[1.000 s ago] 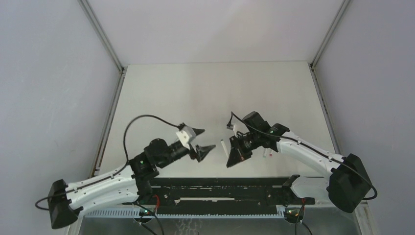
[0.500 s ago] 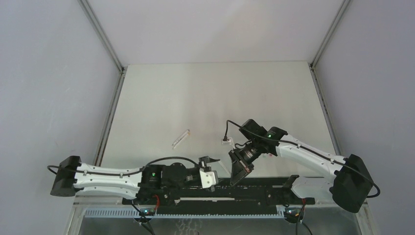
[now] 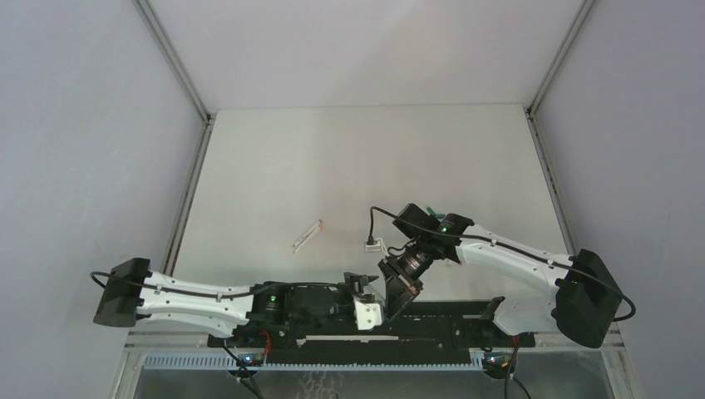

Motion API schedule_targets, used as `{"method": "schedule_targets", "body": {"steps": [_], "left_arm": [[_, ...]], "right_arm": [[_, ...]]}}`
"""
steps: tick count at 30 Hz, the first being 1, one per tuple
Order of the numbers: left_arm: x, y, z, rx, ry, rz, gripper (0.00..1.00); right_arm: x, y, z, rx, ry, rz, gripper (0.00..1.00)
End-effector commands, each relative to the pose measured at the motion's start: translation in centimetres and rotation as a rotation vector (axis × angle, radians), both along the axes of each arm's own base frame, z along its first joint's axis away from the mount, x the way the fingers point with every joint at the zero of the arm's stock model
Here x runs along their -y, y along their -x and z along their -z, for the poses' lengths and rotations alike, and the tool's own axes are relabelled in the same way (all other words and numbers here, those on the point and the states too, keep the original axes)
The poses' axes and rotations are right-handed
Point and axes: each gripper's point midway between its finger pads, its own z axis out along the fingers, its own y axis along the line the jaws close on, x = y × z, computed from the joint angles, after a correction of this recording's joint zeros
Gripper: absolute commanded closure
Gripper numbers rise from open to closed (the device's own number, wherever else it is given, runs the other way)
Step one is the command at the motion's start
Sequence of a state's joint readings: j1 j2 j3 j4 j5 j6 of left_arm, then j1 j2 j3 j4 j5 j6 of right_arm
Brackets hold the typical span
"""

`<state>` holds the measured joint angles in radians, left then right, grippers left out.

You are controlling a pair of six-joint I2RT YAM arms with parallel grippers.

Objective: Insert the pens into the pen caps

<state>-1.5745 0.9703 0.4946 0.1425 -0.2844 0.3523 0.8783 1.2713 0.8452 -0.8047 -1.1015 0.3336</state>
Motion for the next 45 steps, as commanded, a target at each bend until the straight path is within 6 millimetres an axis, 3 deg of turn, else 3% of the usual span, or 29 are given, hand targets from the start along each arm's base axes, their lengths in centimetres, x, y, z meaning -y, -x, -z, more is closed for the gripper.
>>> {"method": "schedule_targets", "body": {"steps": [1,10,17,21,24,30,33,36,41,45], "left_arm": [[1.5,0.7,-2.9,-0.005,0.057,0.034,0.37],[2.6,2.1,-2.7,-0.056,0.052,0.090,0.56],[2.4,2.3,-2.5,-0.101,0.069,0.074,0.97],[2.0,1.8,-2.4,-0.109,0.065,0.039,1.00],[1.4,0.9,-2.5,-0.125,0.081,-0.028,1.00],[-0.4,-2.0,-3.2,-0.261,0.207,-0.156,1.00],[-1.7,-5.0,-3.9,-0.336,0.291,-0.244,1.00],[-3.1,-8.1,-4.7,-0.418,0.365,-0.340,1.00],[-5.2,-12.4,-5.6,-0.595,0.510,-0.444,1.00],[-6.7,-14.5,-7.0,-0.698,0.642,-0.443,1.00]], "right_arm": [[-1.0,-0.1,-1.5,0.020,-0.082,-0.043,1.00],[-1.7,-0.5,-1.2,-0.004,-0.081,-0.063,1.00],[-1.6,-0.7,-0.7,-0.014,-0.033,-0.074,0.98],[-1.2,-2.2,-0.7,0.085,-0.003,-0.038,0.57],[-0.7,-5.0,-1.3,0.211,0.012,0.057,0.42],[2.3,-13.6,-3.0,0.576,0.099,0.402,0.36],[5.0,-17.9,-3.9,0.759,0.178,0.624,0.35],[8.1,-20.9,-3.8,0.888,0.269,0.819,0.32],[12.0,-24.0,-1.0,0.918,0.415,1.000,0.36],[13.5,-26.2,2.4,0.905,0.538,1.022,0.44]]}}
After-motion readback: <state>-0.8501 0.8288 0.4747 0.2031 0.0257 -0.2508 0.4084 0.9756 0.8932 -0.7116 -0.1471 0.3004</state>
